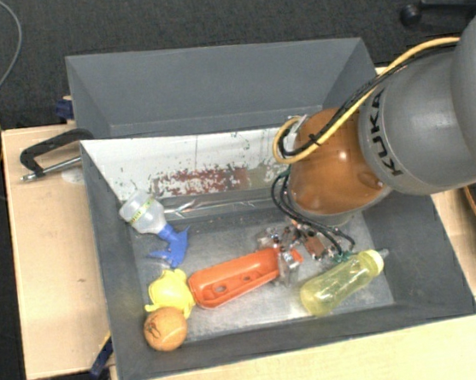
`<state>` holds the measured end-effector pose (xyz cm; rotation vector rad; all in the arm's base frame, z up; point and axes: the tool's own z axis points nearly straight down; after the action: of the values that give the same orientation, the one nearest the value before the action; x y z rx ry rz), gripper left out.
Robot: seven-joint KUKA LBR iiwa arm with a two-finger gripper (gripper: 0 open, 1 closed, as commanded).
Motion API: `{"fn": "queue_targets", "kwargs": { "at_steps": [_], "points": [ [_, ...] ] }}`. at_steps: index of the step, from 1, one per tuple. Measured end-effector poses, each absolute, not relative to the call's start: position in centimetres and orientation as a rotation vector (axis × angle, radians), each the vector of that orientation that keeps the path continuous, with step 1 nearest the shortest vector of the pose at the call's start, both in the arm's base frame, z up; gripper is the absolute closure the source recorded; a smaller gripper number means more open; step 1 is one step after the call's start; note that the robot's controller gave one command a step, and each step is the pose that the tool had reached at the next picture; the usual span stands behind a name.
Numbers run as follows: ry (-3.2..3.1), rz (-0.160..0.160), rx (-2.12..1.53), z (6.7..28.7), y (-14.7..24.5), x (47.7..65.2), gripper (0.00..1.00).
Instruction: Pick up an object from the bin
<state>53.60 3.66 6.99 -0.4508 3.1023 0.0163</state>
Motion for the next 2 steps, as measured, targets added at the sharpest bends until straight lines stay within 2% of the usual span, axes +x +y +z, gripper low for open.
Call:
{"fn": "queue_targets", "kwargs": {
  "at_steps": [1, 2],
  "points": [
    [3.101, 0.015, -0.451, 7.1, 3.6, 53.7, 1.0],
    [3.099, 0.012, -0.461, 7.1, 4.7, 52.0, 1.0]
  ]
}}
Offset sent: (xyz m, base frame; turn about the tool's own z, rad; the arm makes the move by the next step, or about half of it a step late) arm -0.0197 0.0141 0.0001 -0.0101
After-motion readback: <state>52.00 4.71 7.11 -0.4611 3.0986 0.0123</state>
